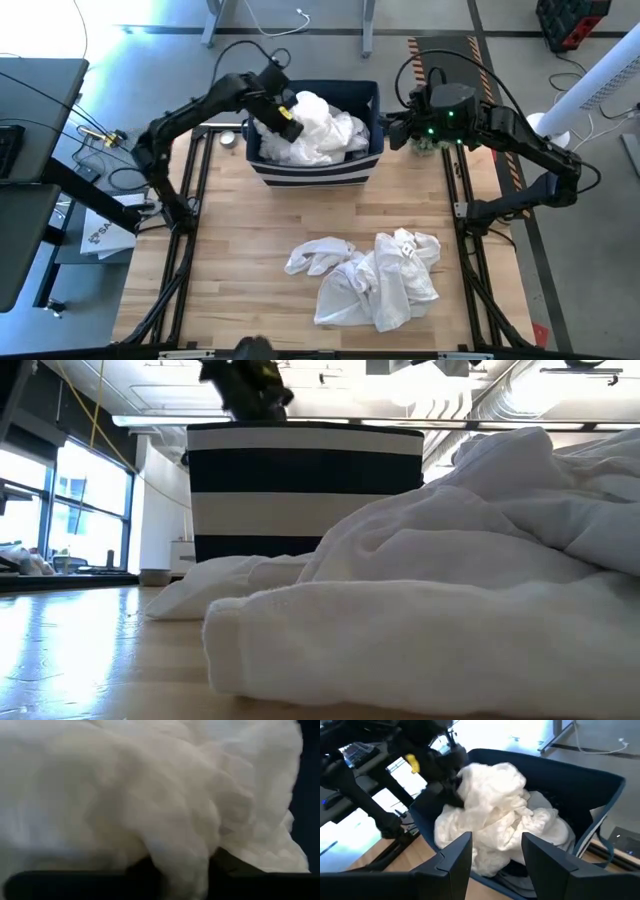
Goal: Sort clothes
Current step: Put the white dress into the blue bin
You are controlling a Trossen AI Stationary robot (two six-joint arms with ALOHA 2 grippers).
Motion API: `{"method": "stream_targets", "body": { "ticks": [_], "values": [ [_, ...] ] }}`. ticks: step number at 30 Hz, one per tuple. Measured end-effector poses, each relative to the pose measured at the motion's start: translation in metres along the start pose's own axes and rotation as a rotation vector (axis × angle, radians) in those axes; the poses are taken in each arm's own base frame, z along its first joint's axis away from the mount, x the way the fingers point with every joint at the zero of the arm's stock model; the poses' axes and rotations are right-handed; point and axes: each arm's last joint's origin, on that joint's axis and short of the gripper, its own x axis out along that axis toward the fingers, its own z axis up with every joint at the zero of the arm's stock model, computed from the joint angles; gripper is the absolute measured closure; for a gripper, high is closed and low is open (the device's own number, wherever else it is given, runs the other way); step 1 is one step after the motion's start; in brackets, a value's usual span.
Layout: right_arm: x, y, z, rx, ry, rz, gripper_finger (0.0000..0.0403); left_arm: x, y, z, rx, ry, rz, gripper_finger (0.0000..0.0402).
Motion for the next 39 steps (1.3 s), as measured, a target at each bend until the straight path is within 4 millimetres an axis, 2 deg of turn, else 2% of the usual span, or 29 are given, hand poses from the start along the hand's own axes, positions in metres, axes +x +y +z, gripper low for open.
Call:
{"method": "stream_targets", "body": {
  "ticks": [2, 5, 7, 10, 13, 15, 18, 20, 23, 28, 31, 33, 37, 39],
  "values": [
    [-0.001, 0.001, -0.001, -0.004, -0.008, -0.012, 0.0234, 0.006, 0.008, 0.005, -0.043, 0.048, -0.073, 0.0279],
    [-0.001, 0.003, -0.002, -0.008, -0.01, -0.012, 0.0234, -0.004, 0.012, 0.014, -0.095, 0.043, -0.109, 0.0244],
    [-0.001, 0.004, -0.002, -0.009, -0.008, -0.009, 0.0234, -0.023, 0.007, 0.019, -0.083, 0.002, -0.078, 0.0233],
    [-0.001, 0.004, -0.002, -0.008, -0.007, -0.006, 0.0234, -0.065, -0.006, 0.025, -0.048, -0.09, -0.023, 0.0231],
    [-0.001, 0.004, -0.003, -0.01, -0.006, -0.006, 0.0234, -0.099, -0.023, 0.028, -0.028, -0.193, -0.041, 0.0234],
    [-0.001, 0.004, -0.003, -0.012, -0.004, -0.006, 0.0234, -0.112, -0.033, 0.03, -0.001, -0.267, -0.042, 0.0237],
    [-0.001, 0.004, -0.003, -0.022, 0.003, -0.01, 0.0234, -0.114, -0.044, 0.035, 0.06, -0.369, 0.016, 0.024],
    [-0.001, 0.004, -0.003, -0.028, 0.005, -0.012, 0.0234, -0.101, -0.044, 0.039, 0.082, -0.361, 0.053, 0.0243],
    [-0.001, 0.003, -0.004, -0.035, 0.012, -0.015, 0.0234, -0.062, -0.035, 0.046, 0.065, -0.244, 0.084, 0.0247],
    [-0.001, 0.002, -0.007, -0.007, 0.045, -0.018, 0.0234, 0.026, -0.011, 0.05, 0.133, -0.011, 0.213, 0.0256],
    [-0.001, 0.001, -0.009, 0.006, 0.067, -0.025, 0.0234, 0.08, 0.008, 0.042, 0.142, 0.141, 0.292, 0.0261],
    [-0.001, 0.001, -0.009, 0.021, 0.072, -0.029, 0.0234, 0.109, 0.018, 0.034, 0.161, 0.23, 0.297, 0.0262],
    [-0.002, 0.001, -0.01, 0.053, 0.075, -0.028, 0.0234, 0.146, 0.033, 0.023, 0.211, 0.341, 0.307, 0.0264],
    [-0.002, 0.002, -0.011, 0.062, 0.075, -0.028, 0.0234, 0.151, 0.036, 0.022, 0.226, 0.363, 0.309, 0.0264]
  ]
}}
